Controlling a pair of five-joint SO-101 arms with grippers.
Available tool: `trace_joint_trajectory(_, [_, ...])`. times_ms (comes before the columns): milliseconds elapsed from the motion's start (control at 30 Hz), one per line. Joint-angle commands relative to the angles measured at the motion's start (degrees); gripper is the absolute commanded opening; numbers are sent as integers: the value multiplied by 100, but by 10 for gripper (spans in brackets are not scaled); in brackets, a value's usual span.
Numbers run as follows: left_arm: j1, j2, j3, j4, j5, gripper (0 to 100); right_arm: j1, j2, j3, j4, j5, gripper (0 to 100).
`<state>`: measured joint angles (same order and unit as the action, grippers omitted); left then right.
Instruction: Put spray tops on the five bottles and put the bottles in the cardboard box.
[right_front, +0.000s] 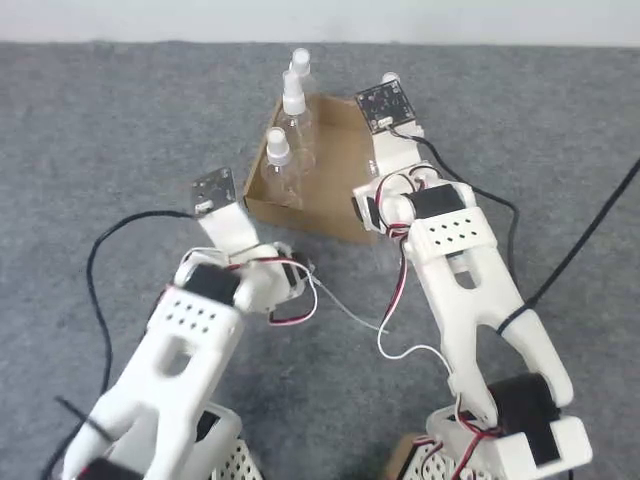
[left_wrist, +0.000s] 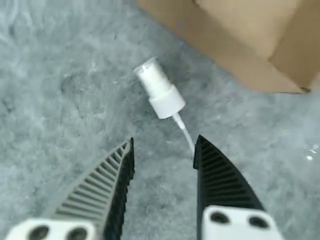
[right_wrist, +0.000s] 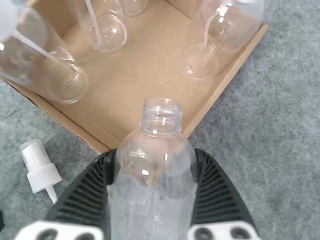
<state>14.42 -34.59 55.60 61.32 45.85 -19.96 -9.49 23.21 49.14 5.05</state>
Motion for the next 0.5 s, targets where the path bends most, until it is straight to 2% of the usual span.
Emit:
trace_joint_trajectory(0, [-26,396,-426,-448,211,184,57,-374,-246,-119,-9,13])
trace_joint_trajectory(167, [-299,651,-426,-897,387,184,57,-374,-246,-119,-9,13])
trace_joint_trajectory(467, [-316,1266,-541,-1240,545,176,57,-365,-246,-119,-9,13])
